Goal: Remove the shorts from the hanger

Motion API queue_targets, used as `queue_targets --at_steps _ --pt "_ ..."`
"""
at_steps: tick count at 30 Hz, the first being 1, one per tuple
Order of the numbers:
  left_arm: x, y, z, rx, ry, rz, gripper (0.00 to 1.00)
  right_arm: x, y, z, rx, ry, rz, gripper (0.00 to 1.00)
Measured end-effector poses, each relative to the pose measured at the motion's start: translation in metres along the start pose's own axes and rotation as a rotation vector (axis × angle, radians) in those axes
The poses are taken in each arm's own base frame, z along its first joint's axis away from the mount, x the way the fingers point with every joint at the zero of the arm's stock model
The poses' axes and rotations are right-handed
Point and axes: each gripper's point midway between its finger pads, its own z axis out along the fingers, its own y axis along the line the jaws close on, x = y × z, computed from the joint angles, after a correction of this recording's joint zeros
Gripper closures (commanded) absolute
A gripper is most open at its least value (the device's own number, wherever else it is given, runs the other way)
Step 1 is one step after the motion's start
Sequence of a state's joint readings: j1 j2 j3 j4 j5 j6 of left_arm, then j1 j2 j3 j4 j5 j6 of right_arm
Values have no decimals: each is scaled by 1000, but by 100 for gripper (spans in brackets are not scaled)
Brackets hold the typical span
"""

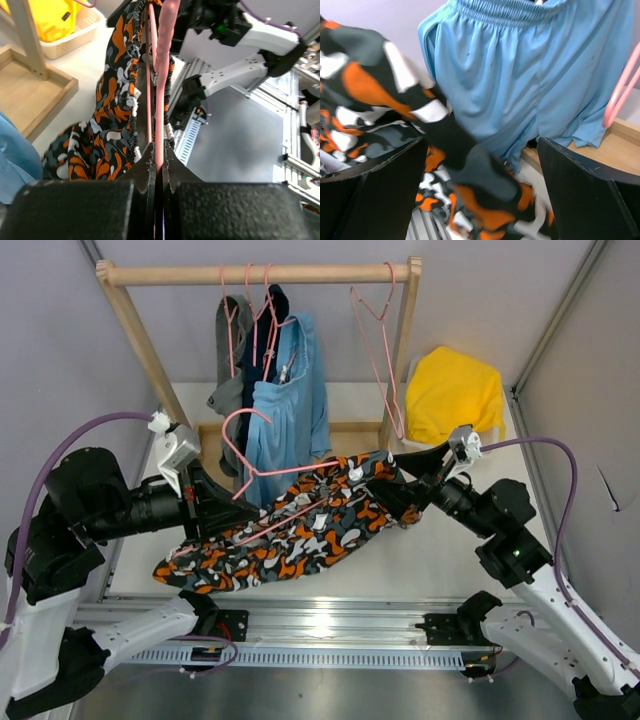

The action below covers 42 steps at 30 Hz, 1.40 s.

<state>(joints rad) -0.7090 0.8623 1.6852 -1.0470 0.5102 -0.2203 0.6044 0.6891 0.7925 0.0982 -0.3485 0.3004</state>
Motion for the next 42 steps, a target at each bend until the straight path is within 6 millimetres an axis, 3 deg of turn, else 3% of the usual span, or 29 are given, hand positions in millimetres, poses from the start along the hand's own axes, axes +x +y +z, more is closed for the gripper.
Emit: queue_targets --at_steps 2,5,6,9,12,20,23,28,37,42 --pt "-1 -4 -2 19 -7 -4 100 4 1 4 -3 8 -1 1" --pt "-4 -8 -5 26 -21 -2 100 4 4 8 -14 2 -13 81" --pt "-4 -8 -5 25 -24 0 100 4 6 9 -21 -1 -14 100" --pt "-6 -7 -7 13 -32 2 100 4 9 10 -18 -8 -7 100" --pt "-6 0 -7 -28 -34 0 100 -4 -1 3 62 -45 -21 100" --pt "-4 13 -10 -102 -44 4 100 -67 -33 -58 360 -276 -110 100" --pt "-5 16 -12 -127 -53 5 100 -80 -43 -70 439 -299 -123 100" --pt "-17 28 -20 -220 -107 9 100 -68 -59 -78 527 -250 -110 100" --pt "-79 49 -55 -409 -473 68 100 -36 -47 -82 440 -183 -48 100" --pt "-106 65 -59 -488 -604 72 100 -43 -39 -98 428 -217 -60 100"
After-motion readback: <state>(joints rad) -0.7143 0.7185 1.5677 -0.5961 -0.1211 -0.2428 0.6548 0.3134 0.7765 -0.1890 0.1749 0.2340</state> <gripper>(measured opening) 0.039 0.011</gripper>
